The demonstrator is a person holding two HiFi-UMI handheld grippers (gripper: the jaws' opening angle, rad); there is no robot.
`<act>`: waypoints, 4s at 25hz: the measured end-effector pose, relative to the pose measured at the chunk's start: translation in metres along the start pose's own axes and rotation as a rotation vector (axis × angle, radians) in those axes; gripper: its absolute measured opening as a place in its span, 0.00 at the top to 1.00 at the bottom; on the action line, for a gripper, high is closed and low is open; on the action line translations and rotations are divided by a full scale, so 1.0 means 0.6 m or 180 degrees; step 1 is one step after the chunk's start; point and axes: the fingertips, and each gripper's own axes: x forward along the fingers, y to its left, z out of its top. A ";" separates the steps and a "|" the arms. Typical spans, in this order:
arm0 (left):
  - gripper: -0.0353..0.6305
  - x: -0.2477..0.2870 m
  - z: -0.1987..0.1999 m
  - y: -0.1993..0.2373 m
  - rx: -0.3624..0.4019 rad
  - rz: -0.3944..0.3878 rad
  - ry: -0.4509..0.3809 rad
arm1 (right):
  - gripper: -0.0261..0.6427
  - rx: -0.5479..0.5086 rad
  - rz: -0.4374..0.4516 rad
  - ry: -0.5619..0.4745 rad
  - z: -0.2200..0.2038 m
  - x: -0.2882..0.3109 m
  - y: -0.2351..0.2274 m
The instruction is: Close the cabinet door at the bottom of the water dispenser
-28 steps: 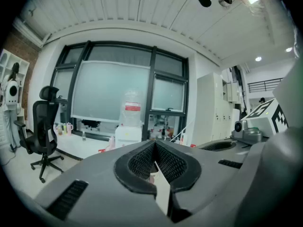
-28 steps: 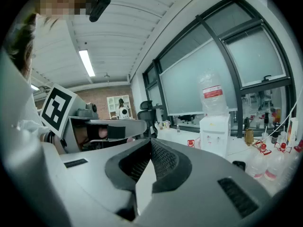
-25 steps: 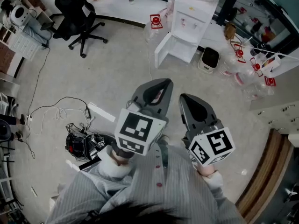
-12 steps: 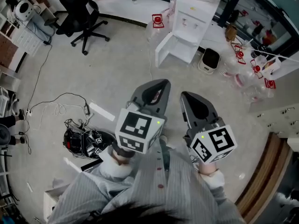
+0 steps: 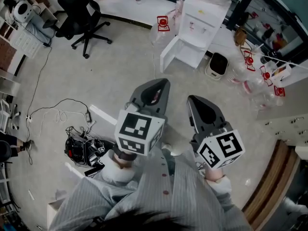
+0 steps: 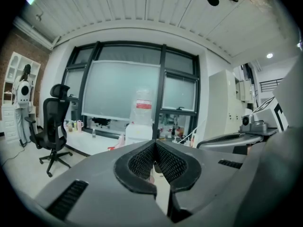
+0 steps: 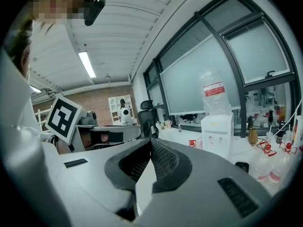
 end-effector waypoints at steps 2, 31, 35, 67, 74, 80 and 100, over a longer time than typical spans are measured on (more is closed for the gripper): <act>0.93 0.028 0.011 0.029 -0.0003 -0.0024 -0.0002 | 0.94 0.0002 -0.0024 0.0011 0.011 0.034 -0.015; 0.93 0.320 0.069 0.338 0.0140 -0.0415 0.0210 | 0.94 0.0196 -0.0548 0.0054 0.087 0.405 -0.202; 0.93 0.364 0.072 0.348 0.0138 -0.0381 0.0207 | 0.94 0.0225 -0.0535 0.0051 0.087 0.428 -0.247; 0.93 0.759 0.119 0.433 -0.0272 0.0694 0.0386 | 0.94 0.0032 0.0635 0.0628 0.151 0.663 -0.614; 0.93 0.771 0.040 0.470 -0.0367 0.0676 0.0747 | 0.94 0.0114 0.0699 0.0813 0.108 0.715 -0.610; 0.93 0.785 -0.055 0.511 -0.0515 0.0625 0.0989 | 0.94 0.0188 0.0668 0.0976 0.049 0.774 -0.608; 0.93 0.855 -0.459 0.600 -0.1117 0.0539 0.1498 | 0.94 0.0434 0.0466 0.1346 -0.241 0.887 -0.629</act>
